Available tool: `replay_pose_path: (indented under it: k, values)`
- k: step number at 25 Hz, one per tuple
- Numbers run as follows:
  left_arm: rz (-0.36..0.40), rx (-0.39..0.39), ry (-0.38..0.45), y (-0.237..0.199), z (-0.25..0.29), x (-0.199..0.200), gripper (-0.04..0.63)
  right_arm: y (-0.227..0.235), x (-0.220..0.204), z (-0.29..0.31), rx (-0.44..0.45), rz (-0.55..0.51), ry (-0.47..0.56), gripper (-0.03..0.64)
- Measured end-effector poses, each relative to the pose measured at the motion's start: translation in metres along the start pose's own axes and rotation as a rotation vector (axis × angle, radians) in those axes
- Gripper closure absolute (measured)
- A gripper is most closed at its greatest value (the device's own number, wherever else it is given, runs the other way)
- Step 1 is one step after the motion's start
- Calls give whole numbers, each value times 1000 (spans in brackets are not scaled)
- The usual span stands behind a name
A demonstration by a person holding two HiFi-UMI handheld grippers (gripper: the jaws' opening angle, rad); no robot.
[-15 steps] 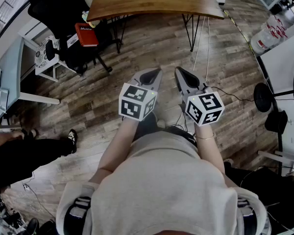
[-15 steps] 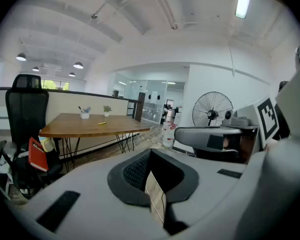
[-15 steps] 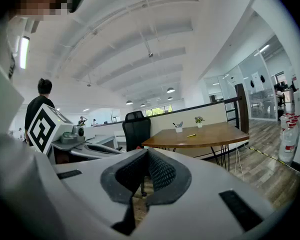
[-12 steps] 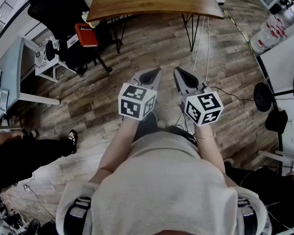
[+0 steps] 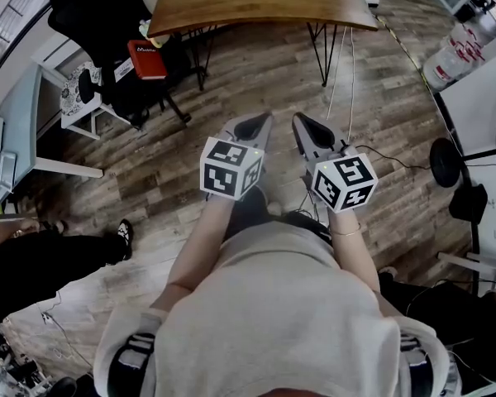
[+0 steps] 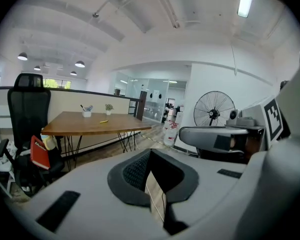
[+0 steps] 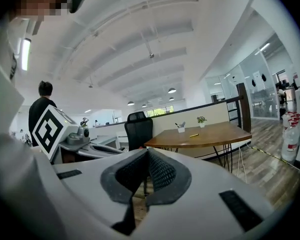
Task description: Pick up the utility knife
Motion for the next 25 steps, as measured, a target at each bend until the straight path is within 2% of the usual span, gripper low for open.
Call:
replay_pose_path:
  k: [6, 8, 11, 14, 16, 18, 21, 25]
  values:
    - [-17, -69, 61, 2, -4, 6, 580, -4, -11, -2, 17, 13, -26, 606]
    - [-47, -81, 81, -1, -3, 9, 580, -1, -12, -4, 11, 23, -22, 606]
    - [-98, -68, 105, -7, -2, 14, 580, 3, -11, -4, 12, 35, -10, 606]
    - [-91, -37, 114, -7, -3, 16, 576, 4, -10, -5, 20, 34, -8, 606]
    - [-89, -44, 113, -6, -2, 17, 481, 5, -9, -4, 24, 36, -5, 606]
    - [-84, -48, 109, -7, 0, 18, 474, 9, -8, -2, 23, 42, -1, 606]
    - [-61, -43, 101, -12, 5, 19, 430, 15, -8, 2, 11, 54, 6, 606]
    - [-76, -51, 119, -26, 22, 28, 417, 30, -6, 17, 1, 63, 3, 606]
Point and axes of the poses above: the fingertips, and each gripper's own axes: z forward along the fingers, y to its right, x out of its top, the point moved 6 cm from there along -z, backward along the fingers, and after that the axes turned 13 degrees about x, right-handed, at the moved point
